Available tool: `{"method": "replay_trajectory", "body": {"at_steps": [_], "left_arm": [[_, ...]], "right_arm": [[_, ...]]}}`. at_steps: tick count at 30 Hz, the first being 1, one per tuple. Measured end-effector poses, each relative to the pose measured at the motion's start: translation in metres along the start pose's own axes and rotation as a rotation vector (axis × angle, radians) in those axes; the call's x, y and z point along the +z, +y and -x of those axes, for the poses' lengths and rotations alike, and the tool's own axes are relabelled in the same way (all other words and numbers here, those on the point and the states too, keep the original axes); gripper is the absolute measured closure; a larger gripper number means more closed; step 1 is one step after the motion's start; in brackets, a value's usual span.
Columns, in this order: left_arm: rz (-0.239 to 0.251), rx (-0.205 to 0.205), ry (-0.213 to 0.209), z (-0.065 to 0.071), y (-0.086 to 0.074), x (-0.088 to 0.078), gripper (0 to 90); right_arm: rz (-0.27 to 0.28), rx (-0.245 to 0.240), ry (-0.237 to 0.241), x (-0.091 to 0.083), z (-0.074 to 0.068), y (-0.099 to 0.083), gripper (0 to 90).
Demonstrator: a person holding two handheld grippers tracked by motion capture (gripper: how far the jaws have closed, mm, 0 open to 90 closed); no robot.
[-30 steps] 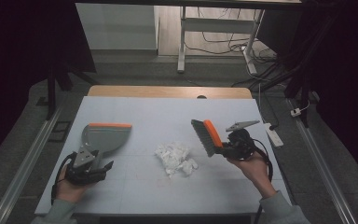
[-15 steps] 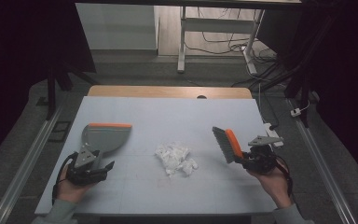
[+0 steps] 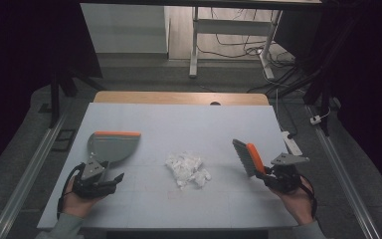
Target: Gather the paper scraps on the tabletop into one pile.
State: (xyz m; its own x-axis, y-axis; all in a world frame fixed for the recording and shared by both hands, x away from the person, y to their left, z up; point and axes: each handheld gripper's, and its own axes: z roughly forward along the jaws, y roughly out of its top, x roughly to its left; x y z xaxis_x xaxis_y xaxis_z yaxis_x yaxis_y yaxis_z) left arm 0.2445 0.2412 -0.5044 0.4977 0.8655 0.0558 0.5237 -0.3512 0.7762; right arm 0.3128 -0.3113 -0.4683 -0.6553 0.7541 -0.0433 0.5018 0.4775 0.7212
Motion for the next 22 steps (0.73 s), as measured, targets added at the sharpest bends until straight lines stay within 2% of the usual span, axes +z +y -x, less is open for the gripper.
{"method": "replay_trajectory", "body": {"at_steps": [7, 18, 22], "left_arm": [[-0.001, 0.002, -0.002, 0.001, 0.0003, 0.0004, 30.0], [0.001, -0.001, -0.007, 0.0008, 0.0004, 0.0005, 29.9], [-0.001, -0.004, -0.006, 0.0001, 0.0001, 0.0009, 29.9]], "right_arm": [[0.008, -0.028, 0.006, 0.0021, -0.0028, -0.0001, 70.6], [0.027, -0.021, 0.005, -0.0022, -0.0017, 0.0002, 70.6], [0.033, -0.018, 0.018, -0.0027, -0.0033, 0.0009, 70.6]]}}
